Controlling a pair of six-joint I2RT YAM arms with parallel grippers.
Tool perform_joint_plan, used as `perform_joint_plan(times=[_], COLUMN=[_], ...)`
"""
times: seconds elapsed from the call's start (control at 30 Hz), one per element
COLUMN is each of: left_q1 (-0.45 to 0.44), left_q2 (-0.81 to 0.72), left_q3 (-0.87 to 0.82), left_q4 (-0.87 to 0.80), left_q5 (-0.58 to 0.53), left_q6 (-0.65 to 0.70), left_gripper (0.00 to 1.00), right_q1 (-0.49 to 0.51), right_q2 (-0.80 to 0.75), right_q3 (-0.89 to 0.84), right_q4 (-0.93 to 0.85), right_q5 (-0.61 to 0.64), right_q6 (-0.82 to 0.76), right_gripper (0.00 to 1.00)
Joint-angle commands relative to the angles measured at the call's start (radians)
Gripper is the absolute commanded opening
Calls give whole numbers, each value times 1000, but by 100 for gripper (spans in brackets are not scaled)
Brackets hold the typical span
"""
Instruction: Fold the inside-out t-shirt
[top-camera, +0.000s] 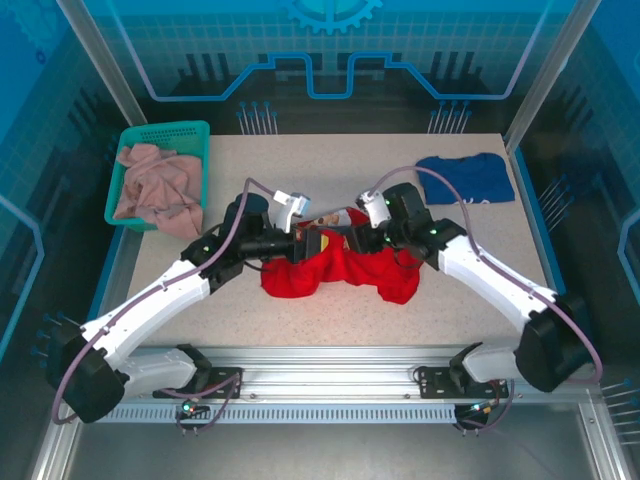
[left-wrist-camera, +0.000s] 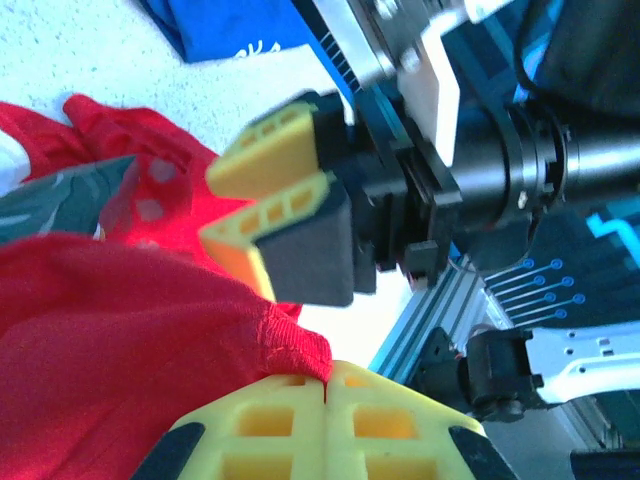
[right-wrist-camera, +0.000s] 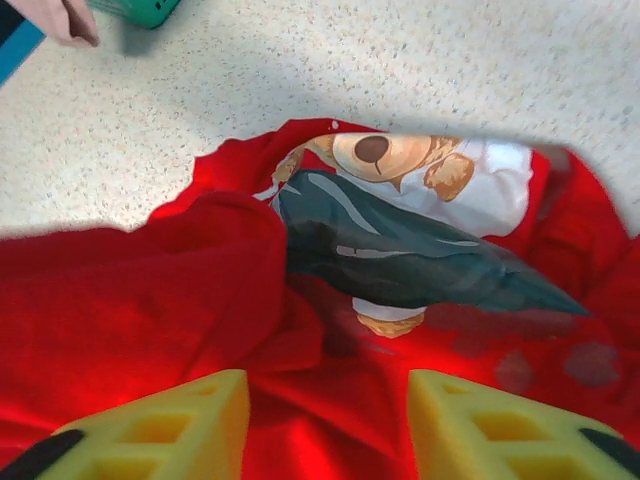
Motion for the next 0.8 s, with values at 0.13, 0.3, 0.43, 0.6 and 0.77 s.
perform_joint_plan(times=[0.13,0.3,0.43,0.6,0.77], left_q1=[-30,-42,-42,-42,-21], left_q2=[10,4,-14,-27,-100], left_q3=[81,92,84,69,6], left_q4=[-94,-89,-85,-82,-80], left_q5=[-25,-3,-4,-3,-112], left_q6=[-101,-116,-115,-104,-74], left_gripper=[0,0,0,0,31], right_q1=[89,128,128,125,86], right_q2=[-237,-171,-82,-71,-107], right_q3=[-171,-197,-167,-175,-250], right_q4=[158,343,406,455,465], right_q5=[-213,-236,-243,-229,-234], right_q6=[-164,-145,-135,-112,-79], right_gripper=[66,68,58,13,0])
